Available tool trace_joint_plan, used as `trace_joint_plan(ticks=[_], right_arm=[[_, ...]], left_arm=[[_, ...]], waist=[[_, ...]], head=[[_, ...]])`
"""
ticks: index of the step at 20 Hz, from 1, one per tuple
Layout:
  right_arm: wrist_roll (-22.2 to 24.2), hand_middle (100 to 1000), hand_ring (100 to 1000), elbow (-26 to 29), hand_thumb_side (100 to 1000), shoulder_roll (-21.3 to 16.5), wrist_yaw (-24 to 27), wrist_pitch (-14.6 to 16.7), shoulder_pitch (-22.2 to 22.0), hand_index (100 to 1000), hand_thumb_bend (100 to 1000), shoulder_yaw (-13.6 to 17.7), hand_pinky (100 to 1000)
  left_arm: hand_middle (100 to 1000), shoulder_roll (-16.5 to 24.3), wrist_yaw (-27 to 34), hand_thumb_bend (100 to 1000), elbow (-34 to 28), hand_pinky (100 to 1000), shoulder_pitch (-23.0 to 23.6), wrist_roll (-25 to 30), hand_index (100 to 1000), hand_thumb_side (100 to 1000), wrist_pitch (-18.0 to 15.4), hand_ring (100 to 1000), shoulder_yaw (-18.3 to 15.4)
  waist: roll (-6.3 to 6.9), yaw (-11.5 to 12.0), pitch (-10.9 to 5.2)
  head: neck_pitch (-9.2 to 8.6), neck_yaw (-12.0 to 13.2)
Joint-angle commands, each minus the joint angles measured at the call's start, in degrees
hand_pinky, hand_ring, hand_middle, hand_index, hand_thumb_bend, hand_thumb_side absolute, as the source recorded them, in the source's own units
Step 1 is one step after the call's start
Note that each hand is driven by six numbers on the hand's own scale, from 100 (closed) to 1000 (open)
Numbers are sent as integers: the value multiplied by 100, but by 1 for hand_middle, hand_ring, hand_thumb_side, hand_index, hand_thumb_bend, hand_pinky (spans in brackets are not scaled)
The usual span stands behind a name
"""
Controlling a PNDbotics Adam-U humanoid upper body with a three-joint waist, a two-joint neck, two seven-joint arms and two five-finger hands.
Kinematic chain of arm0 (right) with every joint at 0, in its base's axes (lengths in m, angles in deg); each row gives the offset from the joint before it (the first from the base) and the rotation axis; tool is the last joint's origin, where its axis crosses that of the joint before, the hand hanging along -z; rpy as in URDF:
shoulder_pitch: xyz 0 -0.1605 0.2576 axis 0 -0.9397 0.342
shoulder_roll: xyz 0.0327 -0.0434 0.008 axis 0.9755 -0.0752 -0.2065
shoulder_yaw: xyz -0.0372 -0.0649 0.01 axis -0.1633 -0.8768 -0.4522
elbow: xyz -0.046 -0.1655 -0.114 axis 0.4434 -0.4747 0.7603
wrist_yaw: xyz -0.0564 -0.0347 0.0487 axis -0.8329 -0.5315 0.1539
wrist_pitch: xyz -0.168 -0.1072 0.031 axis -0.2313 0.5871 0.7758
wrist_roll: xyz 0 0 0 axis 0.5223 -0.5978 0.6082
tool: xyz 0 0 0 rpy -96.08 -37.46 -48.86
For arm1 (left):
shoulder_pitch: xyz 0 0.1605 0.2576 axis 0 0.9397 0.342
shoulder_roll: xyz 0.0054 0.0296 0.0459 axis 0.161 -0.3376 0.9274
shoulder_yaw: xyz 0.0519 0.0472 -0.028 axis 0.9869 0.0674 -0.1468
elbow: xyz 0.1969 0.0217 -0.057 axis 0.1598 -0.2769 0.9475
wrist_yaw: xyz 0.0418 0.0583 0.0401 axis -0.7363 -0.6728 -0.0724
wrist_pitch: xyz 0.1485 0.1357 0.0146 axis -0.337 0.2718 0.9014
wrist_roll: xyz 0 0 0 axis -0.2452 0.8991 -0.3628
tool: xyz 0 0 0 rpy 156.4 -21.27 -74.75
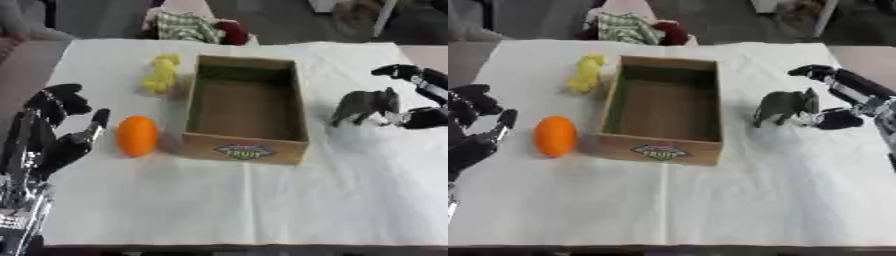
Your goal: Pick up objects on the table and place them in the box.
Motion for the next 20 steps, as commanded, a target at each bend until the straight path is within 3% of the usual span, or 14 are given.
trace_joint_plan(ticks=[1,20], right_arm=[[-104,903,1000,-67,271,-87,-240,103,133,963,100,39,934],[-462,862,1000,-852,316,424,-1470,136,443,943,100,105,899]], left_arm=[[523,104,15,453,-86,686,-36,15,716,100,-12,573,-20],[522,79,31,450,-96,687,-58,34,716,100,-15,572,-6]], waist=[[-7,2,-61],[45,75,-15]], head=[[22,4],[-14,-28]])
